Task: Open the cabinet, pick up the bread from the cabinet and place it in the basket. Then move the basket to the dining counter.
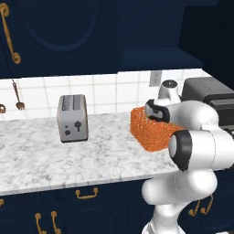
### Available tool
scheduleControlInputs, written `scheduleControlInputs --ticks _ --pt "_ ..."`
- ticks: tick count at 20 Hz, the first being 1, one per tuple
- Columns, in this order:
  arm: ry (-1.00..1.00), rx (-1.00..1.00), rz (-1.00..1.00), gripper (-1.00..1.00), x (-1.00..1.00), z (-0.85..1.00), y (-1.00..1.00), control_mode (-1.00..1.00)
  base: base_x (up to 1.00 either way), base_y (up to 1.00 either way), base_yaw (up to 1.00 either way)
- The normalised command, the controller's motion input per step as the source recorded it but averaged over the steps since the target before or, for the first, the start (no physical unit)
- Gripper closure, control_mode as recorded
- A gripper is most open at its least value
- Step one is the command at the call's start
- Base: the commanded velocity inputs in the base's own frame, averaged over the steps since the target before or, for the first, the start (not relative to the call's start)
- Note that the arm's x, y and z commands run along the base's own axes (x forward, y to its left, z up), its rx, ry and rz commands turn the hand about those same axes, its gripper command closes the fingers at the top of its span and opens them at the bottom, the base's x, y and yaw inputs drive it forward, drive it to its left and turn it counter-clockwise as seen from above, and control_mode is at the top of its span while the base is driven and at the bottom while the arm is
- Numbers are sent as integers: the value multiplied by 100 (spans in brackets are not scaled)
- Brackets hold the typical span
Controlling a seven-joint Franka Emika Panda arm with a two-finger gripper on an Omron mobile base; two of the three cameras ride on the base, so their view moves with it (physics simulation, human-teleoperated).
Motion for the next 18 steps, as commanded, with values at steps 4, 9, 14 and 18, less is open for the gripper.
scheduleControlInputs --ticks 4,9,14,18 --pt "5 10 0 100 38 -53 -12 -100 0 0 0" --pt "2 6 0 100 34 -47 -10 -100 0 0 0" --pt "1 2 0 100 33 -36 -1 -100 0 0 0" --pt "0 0 0 100 22 -30 0 -100 0 0 0"
